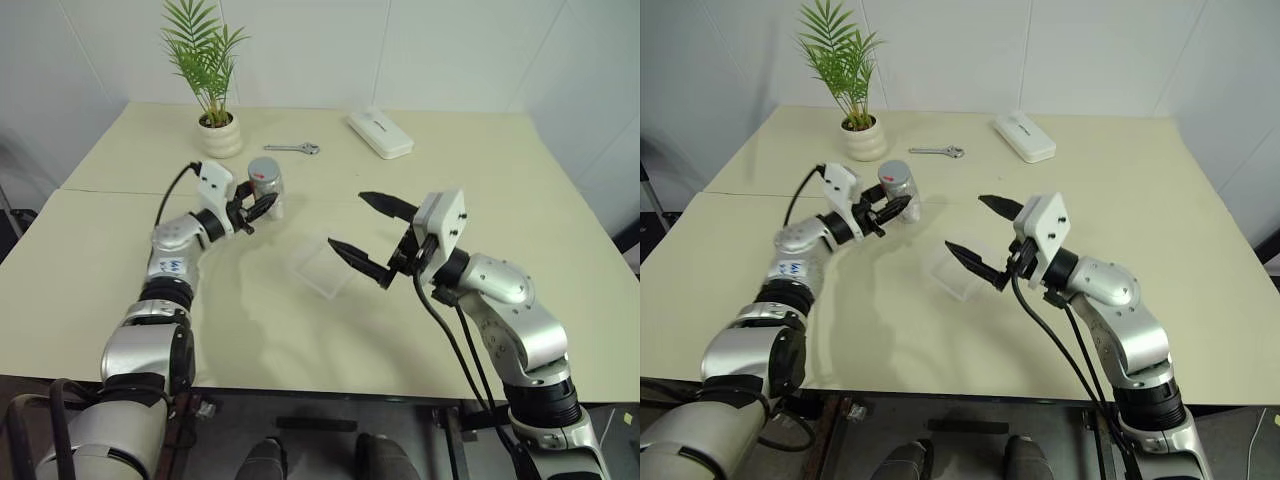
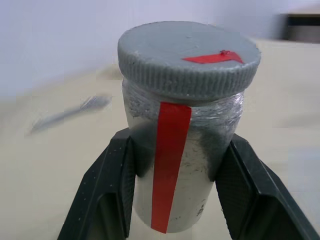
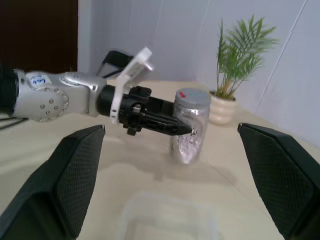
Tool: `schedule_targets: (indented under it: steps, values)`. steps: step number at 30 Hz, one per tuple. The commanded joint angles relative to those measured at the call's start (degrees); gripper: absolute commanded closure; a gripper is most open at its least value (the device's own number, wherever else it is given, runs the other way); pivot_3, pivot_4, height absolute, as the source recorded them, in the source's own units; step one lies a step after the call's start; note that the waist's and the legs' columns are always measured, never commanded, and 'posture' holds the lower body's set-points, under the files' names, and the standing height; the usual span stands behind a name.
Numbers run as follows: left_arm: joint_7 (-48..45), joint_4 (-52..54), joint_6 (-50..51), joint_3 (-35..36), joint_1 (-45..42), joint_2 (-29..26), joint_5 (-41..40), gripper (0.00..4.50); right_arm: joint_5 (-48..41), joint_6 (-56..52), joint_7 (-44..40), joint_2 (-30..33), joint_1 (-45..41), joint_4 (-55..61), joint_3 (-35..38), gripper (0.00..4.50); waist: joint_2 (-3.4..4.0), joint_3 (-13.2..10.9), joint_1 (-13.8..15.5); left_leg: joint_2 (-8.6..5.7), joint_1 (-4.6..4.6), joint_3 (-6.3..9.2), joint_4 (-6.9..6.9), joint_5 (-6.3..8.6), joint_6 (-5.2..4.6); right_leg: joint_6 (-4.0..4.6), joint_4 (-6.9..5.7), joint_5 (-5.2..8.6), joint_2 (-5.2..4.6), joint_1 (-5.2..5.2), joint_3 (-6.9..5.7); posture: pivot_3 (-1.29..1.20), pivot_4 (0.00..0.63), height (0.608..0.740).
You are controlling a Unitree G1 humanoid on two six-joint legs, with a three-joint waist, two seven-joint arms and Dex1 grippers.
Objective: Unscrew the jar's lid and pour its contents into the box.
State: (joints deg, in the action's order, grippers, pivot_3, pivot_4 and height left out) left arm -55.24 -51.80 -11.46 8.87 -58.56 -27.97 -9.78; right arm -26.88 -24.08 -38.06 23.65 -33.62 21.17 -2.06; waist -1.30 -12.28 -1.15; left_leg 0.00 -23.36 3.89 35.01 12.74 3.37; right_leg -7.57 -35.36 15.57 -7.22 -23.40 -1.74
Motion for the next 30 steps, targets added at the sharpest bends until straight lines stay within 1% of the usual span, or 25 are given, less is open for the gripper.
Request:
schedule_targets:
  steps: [1,3,5,9,13,17,30]
  values:
    - [-9.29,15.43,10.08,-1.55,3.70,-3.50,-5.17,2.64,-2.75,-4.85,0.54,0.64,-4.69,2.40,0.38,0.00,0.01,0.00,-0.28,0.00,0.02,0.00,-0.01,0.00,0.00,0.02,-0.05,0.04,0.00,0.01,0.03,0.00,0.150,0.740]
    - [-10.72,21.51,15.01,-2.07,5.76,-5.00,-6.72,2.64,-3.45,-7.74,1.15,0.26,-7.59,1.46,-0.03,0.00,0.01,0.00,-0.36,0.00,0.02,-0.02,0.01,0.05,-0.09,0.02,-0.10,0.06,0.01,-0.02,0.11,0.00,0.150,0.740]
    - [-11.41,25.77,18.80,-2.21,7.36,-5.73,-8.04,2.64,-3.57,-9.30,1.12,0.18,-8.69,1.16,-0.21,0.00,0.01,0.00,-0.35,0.00,0.02,-0.04,0.05,0.11,-0.20,0.02,-0.15,0.06,0.04,-0.03,0.19,0.00,0.150,0.740]
    - [-13.54,38.50,27.46,-4.46,13.38,-6.15,-11.82,2.64,-5.31,-13.69,2.68,-4.10,-14.75,-2.39,-1.65,0.00,0.01,0.00,-0.52,0.00,0.05,-0.09,0.08,0.10,-0.22,0.02,-0.18,0.06,0.09,-0.11,0.41,0.00,0.150,0.740]
    - [-12.70,44.39,32.09,-5.37,15.53,-5.65,-13.90,2.64,-3.17,-13.90,2.23,-5.87,-16.27,-4.80,-4.46,0.00,0.01,0.00,-0.44,0.07,0.06,-0.13,0.08,0.08,-0.22,0.06,-0.22,0.08,0.22,-0.22,0.56,0.00,0.150,0.740]
    - [-11.73,46.41,33.35,-5.80,16.29,-5.30,-14.37,2.64,-1.27,-13.37,2.38,-6.87,-16.48,-6.79,-6.74,0.00,0.01,0.00,-0.43,0.08,0.08,-0.14,0.10,0.08,-0.22,0.07,-0.24,0.08,0.25,-0.23,0.62,0.00,0.150,0.740]
    - [-10.91,47.11,34.15,-6.07,16.28,-5.23,-15.13,2.64,0.13,-13.92,1.46,-7.03,-15.68,-7.48,-7.66,0.00,0.01,0.00,-0.46,0.14,0.08,-0.19,0.09,0.09,-0.22,0.08,-0.22,0.09,0.33,-0.28,0.69,0.00,0.150,0.740]
